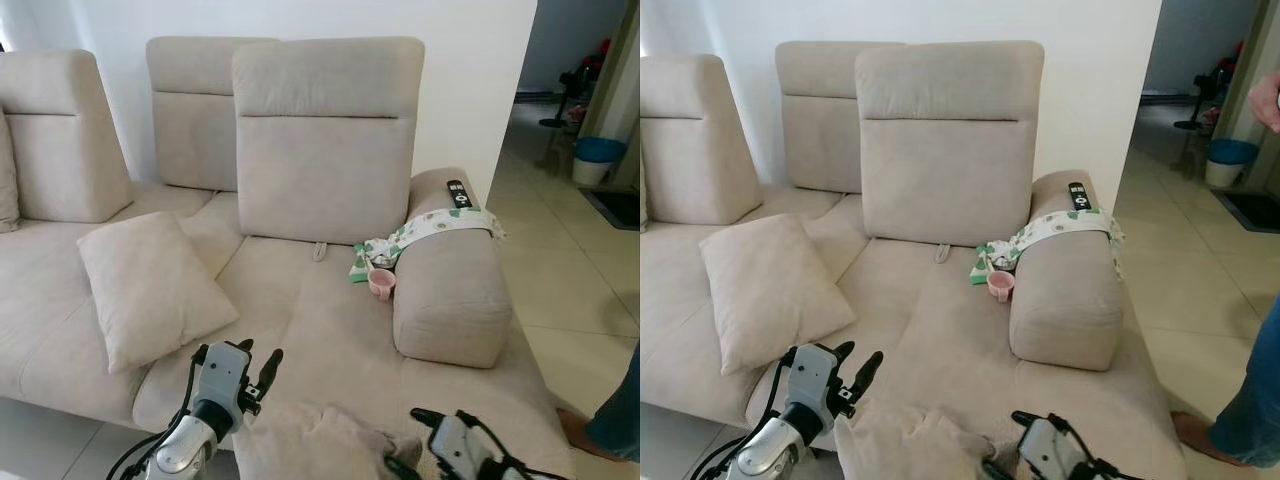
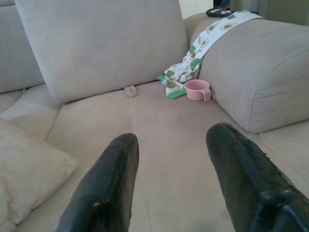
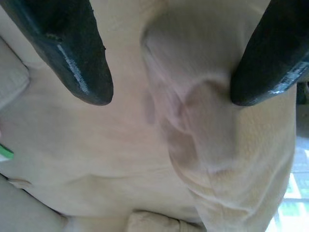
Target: Move the pillow to the sofa from floor
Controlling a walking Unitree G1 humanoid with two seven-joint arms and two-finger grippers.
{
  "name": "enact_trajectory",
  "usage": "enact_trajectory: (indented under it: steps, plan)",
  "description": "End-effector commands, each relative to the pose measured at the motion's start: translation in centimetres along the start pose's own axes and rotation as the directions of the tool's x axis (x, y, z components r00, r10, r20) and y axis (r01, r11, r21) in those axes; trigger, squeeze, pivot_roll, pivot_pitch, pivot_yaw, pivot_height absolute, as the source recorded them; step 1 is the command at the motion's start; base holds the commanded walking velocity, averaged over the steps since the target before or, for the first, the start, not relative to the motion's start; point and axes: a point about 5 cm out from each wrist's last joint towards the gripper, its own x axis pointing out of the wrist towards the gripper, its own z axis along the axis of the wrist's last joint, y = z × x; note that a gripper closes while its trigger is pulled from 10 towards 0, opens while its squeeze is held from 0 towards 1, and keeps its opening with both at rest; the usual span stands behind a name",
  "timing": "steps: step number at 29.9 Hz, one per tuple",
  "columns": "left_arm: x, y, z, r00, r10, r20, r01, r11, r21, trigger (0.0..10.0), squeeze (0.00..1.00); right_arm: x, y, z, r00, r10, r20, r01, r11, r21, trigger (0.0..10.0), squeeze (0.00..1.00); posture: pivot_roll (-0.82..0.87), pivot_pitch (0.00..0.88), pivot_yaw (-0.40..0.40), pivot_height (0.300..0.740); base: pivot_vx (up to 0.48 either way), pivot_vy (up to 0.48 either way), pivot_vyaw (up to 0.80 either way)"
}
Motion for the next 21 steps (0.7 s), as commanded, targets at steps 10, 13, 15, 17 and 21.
enact_trajectory:
  steps: [10,13,15,17,21]
  plan:
    - [-0.2,0.3,0.2,1.000,0.002,-0.001,-0.002,0.999,0.037,10.0,0.00,1.1,1.1,-1.2,0.999,0.034,-0.038,-0.033,0.999,0.033,0.7,0.00,0.03,0.000,0.071,0.550,0.000,0.000,0.00]
    - [-0.2,0.4,0.2,1.000,0.007,0.000,-0.007,0.999,0.037,10.0,0.00,1.2,1.5,-1.6,0.998,0.039,-0.054,-0.036,0.998,0.053,3.3,0.00,0.03,0.000,0.068,0.550,0.000,0.000,0.00]
    - [-0.3,0.5,0.2,1.000,0.011,0.000,-0.011,0.999,0.036,10.0,0.00,1.1,2.0,-2.2,0.997,0.041,-0.070,-0.036,0.997,0.070,4.7,0.00,0.03,0.000,0.064,0.550,0.000,0.000,0.00]
    - [-0.2,0.5,0.2,1.000,0.012,0.000,-0.012,0.999,0.036,10.0,0.00,1.0,2.2,-2.4,0.996,0.043,-0.075,-0.037,0.996,0.075,4.7,0.00,0.03,0.000,0.064,0.550,0.000,0.000,0.00]
    - [0.0,0.3,0.3,1.000,0.007,0.004,-0.007,0.999,0.033,10.0,0.00,0.9,2.4,-2.4,0.997,0.046,-0.068,-0.041,0.996,0.074,0.0,0.00,0.02,0.000,0.061,0.550,0.000,0.000,0.00]
